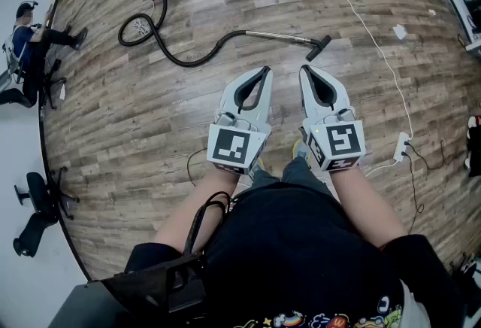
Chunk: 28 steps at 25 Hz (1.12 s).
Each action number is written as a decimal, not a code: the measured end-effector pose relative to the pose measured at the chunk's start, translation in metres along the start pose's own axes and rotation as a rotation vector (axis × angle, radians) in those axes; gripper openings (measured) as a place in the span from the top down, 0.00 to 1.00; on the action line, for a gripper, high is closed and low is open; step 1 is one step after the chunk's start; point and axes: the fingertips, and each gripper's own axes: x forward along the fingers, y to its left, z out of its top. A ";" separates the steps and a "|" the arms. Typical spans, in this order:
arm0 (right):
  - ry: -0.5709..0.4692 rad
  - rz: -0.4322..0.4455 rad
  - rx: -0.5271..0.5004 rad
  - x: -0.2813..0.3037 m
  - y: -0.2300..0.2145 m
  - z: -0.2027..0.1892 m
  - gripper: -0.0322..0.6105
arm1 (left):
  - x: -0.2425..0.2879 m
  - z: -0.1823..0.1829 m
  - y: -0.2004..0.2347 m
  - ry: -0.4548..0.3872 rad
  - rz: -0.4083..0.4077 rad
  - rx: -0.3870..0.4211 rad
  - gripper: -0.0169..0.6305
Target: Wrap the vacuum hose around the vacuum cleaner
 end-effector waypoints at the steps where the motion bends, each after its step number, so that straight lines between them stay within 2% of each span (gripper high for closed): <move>1: 0.002 0.000 0.000 0.001 0.000 0.000 0.91 | 0.001 0.000 0.001 0.002 0.001 0.001 0.97; 8: 0.011 -0.018 0.007 -0.002 -0.007 -0.005 0.91 | 0.006 0.001 0.001 -0.002 0.027 -0.015 0.97; 16: 0.016 -0.027 0.028 -0.006 -0.034 -0.011 0.91 | 0.034 -0.006 -0.018 0.032 -0.001 -0.020 0.97; 22: 0.038 -0.024 0.060 -0.017 -0.092 -0.028 0.91 | 0.081 -0.018 -0.055 0.051 -0.015 -0.025 0.97; 28: 0.043 0.016 0.068 -0.012 -0.153 -0.042 0.91 | 0.131 -0.027 -0.084 0.083 0.010 -0.003 0.97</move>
